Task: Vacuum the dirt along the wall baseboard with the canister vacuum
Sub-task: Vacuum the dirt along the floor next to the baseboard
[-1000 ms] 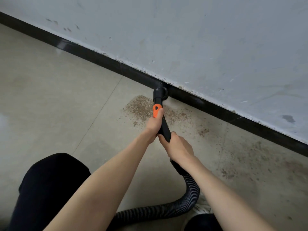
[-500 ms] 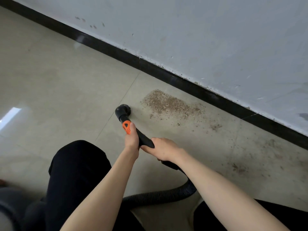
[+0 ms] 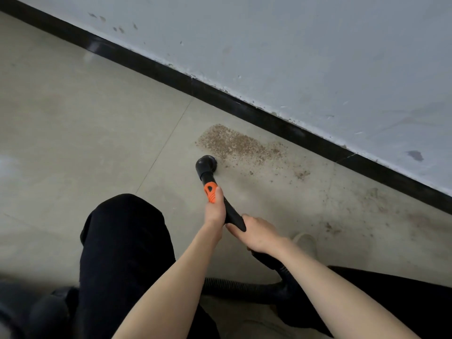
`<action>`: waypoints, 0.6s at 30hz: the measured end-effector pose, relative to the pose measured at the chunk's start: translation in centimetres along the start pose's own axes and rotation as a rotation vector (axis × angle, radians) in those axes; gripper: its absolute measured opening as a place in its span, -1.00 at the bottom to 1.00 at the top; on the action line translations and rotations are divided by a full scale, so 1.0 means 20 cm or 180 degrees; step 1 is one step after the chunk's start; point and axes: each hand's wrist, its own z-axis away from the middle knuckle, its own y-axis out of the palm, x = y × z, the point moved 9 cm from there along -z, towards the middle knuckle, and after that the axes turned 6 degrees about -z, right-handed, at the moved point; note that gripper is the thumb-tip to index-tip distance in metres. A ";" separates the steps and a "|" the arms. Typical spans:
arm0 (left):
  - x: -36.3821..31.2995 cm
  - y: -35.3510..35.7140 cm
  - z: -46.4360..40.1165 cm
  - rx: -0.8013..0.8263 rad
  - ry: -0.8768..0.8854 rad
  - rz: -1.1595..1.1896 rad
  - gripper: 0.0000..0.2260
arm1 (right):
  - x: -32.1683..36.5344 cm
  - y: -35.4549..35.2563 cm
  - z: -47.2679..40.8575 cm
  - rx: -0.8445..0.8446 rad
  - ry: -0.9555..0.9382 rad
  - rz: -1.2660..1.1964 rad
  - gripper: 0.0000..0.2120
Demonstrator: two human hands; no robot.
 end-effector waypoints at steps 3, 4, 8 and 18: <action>0.08 0.05 0.06 0.0053 -0.0035 -0.0227 -0.60 | -0.09 0.04 0.08 -0.0125 0.0116 -0.0013 -0.64; 0.10 0.06 0.07 0.0066 -0.0049 -0.0257 -0.60 | -0.11 0.05 0.11 -0.0163 0.0143 -0.0026 -0.64; 0.10 0.04 0.09 0.0049 -0.0099 -0.0308 -0.58 | -0.09 0.07 0.12 -0.0186 0.0140 -0.0192 -0.67; 0.21 -0.30 0.12 -0.0760 -0.0333 0.0356 -0.49 | 0.16 0.13 0.05 0.0738 -0.0431 -0.0017 -0.65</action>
